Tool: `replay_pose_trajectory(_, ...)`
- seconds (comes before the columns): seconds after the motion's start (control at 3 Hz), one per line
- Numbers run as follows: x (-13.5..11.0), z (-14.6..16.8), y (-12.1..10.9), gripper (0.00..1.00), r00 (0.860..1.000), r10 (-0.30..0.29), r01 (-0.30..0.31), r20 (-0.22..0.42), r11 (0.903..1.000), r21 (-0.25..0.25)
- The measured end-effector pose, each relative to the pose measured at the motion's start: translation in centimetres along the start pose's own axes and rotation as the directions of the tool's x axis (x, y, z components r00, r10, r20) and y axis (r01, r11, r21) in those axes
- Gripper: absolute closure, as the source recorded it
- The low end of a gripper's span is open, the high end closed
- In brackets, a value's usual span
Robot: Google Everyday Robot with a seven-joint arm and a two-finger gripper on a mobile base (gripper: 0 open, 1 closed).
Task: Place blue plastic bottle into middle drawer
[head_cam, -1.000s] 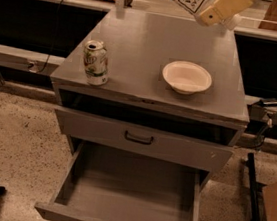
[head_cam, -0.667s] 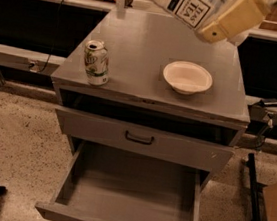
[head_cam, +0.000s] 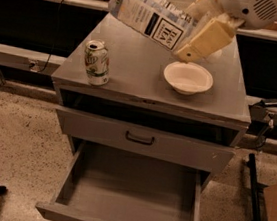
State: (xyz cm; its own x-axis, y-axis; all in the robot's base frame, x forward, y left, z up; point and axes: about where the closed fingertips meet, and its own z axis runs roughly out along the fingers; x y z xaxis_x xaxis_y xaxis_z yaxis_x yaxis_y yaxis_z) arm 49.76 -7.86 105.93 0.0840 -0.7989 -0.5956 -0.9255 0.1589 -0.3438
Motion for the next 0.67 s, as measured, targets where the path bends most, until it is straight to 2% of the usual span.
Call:
replay_pose_trajectory(0.33, -2.4, 2.1, 2.1, 1.0, 0.998, -0.024, 0.024, 0.059, 0.9997, 0.001)
replay_pose_trajectory(0.67, -1.0, 5.1, 4.5, 1.0, 0.997, 0.003, -0.007, 0.078, 0.999, 0.044)
